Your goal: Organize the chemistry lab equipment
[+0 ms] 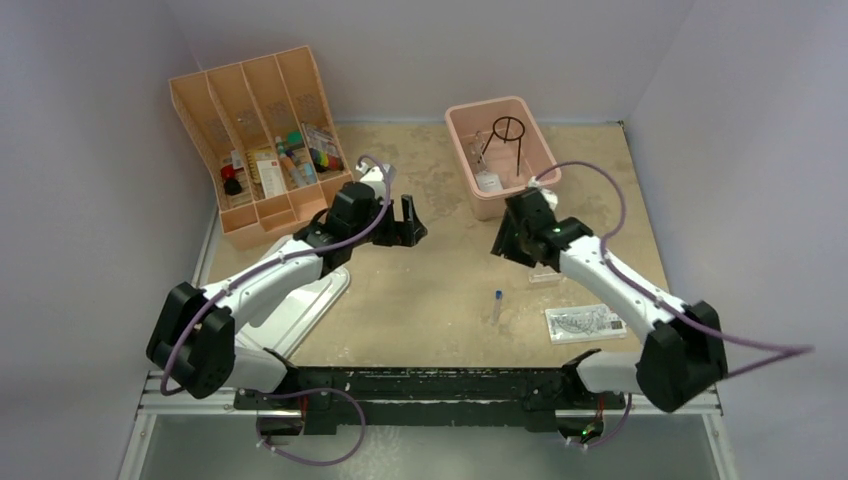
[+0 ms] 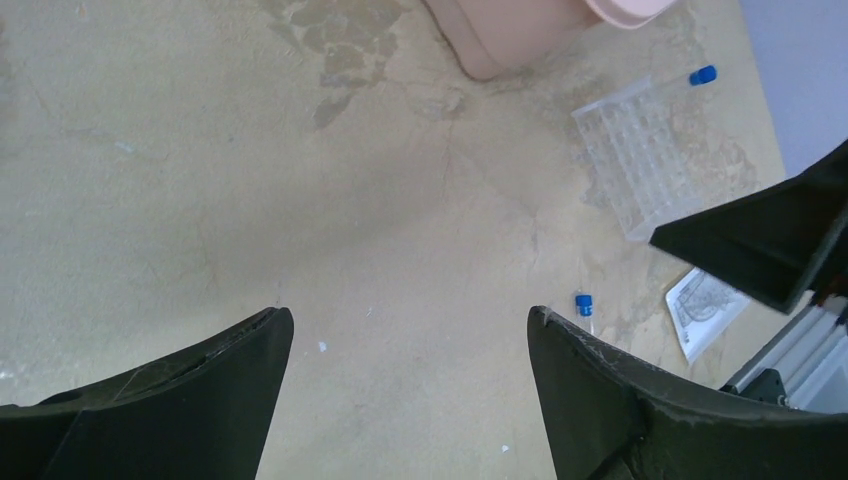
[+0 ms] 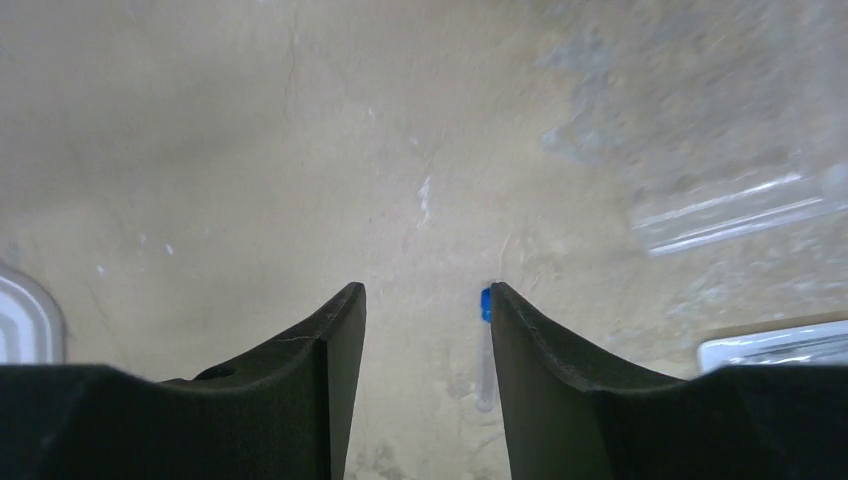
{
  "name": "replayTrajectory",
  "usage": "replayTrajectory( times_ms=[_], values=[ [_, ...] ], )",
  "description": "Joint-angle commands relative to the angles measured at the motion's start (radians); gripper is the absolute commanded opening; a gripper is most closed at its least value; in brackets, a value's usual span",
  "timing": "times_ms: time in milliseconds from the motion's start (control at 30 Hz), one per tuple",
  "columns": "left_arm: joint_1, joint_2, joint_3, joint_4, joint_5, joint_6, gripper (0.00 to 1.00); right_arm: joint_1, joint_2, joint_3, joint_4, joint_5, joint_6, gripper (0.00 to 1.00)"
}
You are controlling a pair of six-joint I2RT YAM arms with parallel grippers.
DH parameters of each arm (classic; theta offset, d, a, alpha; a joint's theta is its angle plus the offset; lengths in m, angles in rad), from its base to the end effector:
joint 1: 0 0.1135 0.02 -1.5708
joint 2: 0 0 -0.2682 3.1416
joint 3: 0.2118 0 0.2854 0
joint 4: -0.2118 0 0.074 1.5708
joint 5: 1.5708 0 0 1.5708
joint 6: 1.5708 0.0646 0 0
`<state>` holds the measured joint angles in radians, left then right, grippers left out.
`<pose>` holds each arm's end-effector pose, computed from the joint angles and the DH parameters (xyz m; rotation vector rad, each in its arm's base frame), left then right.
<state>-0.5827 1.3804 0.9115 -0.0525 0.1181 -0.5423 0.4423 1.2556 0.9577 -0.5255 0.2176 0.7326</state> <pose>0.3006 -0.2072 0.2355 0.1192 2.1880 -0.7855 0.2901 0.1220 0.2434 0.4466 2.3481 0.3019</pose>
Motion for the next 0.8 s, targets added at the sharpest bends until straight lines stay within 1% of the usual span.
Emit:
replayTrajectory(
  times_ms=[0,67,167,233,267,400,500,667,767],
  values=[
    [0.007,-0.077,-0.038,-0.01,-0.072,-0.023,0.88,0.1,0.122,-0.008,-0.036,0.049,0.171,0.5],
    [0.008,-0.1,-0.049,-0.017,-0.088,-0.017,0.89,0.115,0.171,-0.004,-0.053,0.051,0.209,0.46],
    [0.01,-0.125,-0.063,-0.027,-0.112,-0.01,0.91,0.12,0.207,-0.013,-0.053,0.058,0.221,0.45],
    [0.012,-0.136,-0.072,-0.027,-0.115,-0.011,0.94,0.12,0.22,-0.022,-0.043,0.052,0.211,0.46],
    [0.013,-0.14,-0.076,-0.025,-0.138,-0.012,0.94,0.119,0.227,-0.026,-0.038,0.043,0.201,0.47],
    [0.017,-0.146,-0.087,-0.015,-0.147,-0.012,0.94,0.121,0.288,-0.019,-0.069,0.009,0.193,0.51],
    [0.019,-0.142,-0.089,-0.012,-0.145,-0.008,0.94,0.12,0.327,-0.025,-0.07,-0.017,0.191,0.51],
    [0.021,-0.124,-0.088,-0.015,-0.129,-0.004,0.92,0.119,0.36,-0.024,-0.062,-0.041,0.191,0.47],
    [0.024,-0.11,-0.084,-0.014,-0.123,-0.004,0.9,0.12,0.383,-0.02,-0.062,-0.048,0.186,0.42]
  ],
)
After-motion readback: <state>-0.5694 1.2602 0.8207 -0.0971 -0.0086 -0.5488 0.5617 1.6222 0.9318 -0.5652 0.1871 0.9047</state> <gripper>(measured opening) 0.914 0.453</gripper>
